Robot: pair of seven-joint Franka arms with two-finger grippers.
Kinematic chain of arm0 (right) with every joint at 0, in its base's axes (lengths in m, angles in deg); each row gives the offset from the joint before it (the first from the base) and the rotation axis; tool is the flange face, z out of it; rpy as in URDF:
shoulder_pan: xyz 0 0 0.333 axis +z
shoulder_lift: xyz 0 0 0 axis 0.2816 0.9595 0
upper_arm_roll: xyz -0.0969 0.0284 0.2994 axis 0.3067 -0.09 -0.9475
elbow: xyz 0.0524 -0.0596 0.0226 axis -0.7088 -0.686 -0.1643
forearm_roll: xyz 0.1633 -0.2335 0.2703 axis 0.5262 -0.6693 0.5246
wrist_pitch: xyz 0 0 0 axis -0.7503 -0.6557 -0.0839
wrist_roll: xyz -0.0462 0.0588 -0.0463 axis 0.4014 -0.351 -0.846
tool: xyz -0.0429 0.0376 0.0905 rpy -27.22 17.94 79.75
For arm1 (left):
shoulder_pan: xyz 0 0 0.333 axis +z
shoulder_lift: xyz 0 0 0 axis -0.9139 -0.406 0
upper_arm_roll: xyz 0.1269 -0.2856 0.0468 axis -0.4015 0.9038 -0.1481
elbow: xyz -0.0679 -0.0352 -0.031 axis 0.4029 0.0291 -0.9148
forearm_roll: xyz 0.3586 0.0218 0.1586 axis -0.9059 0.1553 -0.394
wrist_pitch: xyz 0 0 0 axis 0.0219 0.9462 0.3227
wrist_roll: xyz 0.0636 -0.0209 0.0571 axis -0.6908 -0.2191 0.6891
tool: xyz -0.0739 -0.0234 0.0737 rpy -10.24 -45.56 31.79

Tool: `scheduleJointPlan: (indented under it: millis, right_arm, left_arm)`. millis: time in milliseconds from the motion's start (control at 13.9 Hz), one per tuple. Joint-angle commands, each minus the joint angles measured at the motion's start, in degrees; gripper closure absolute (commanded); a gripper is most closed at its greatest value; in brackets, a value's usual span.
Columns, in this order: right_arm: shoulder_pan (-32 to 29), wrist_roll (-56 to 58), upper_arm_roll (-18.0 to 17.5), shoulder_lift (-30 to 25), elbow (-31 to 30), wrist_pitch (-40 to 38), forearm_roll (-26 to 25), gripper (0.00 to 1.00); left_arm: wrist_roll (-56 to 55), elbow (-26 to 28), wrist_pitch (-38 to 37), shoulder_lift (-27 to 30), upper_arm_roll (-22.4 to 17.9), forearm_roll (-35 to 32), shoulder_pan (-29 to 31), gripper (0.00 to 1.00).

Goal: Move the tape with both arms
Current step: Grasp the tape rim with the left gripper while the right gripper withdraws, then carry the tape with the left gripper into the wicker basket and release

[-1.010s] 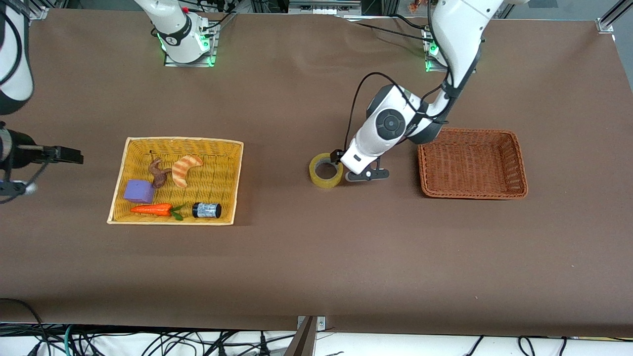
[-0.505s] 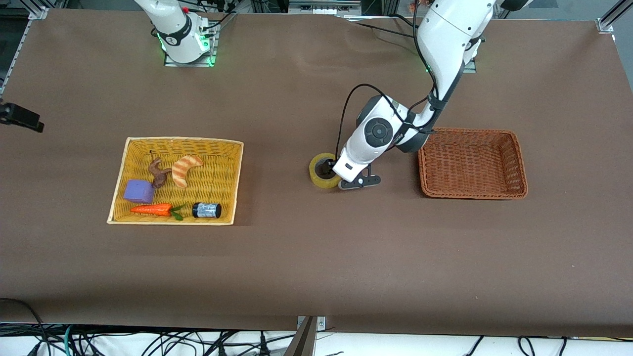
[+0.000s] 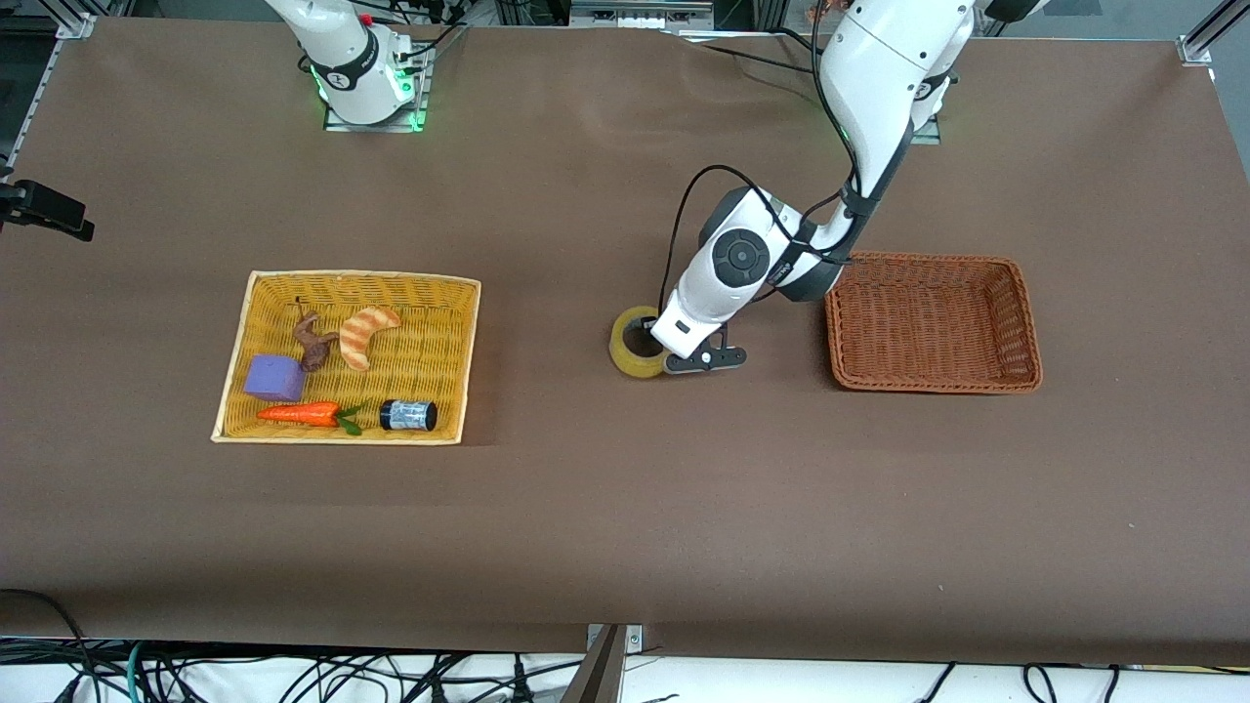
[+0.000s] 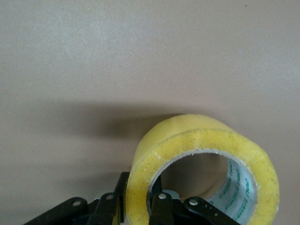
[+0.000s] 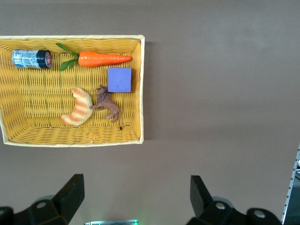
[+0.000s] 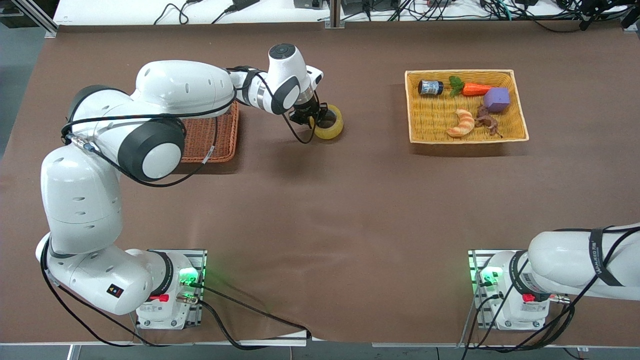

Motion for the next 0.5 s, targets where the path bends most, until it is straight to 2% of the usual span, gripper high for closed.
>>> scheduleJointPlan:
  millis: [0,216,433]
  right_arm:
    - [-0.01,1.31,0.45,1.86,1.82,0.30,1.52,0.00]
    - [0.08,1.31,0.36,2.31,3.06,0.64,1.52,0.00]
    - [-0.01,0.87,0.45,2.31,3.15,1.08,1.78,0.00]
  left_arm:
    - [0.69,0.80,-4.09,4.17,-0.95,-1.13,-0.02,1.00]
    - [12.07,5.79,-15.14,14.60,-0.86,-1.04,8.22,1.00]
    - [27.45,14.92,-19.13,25.24,-0.95,-1.04,17.10,1.00]
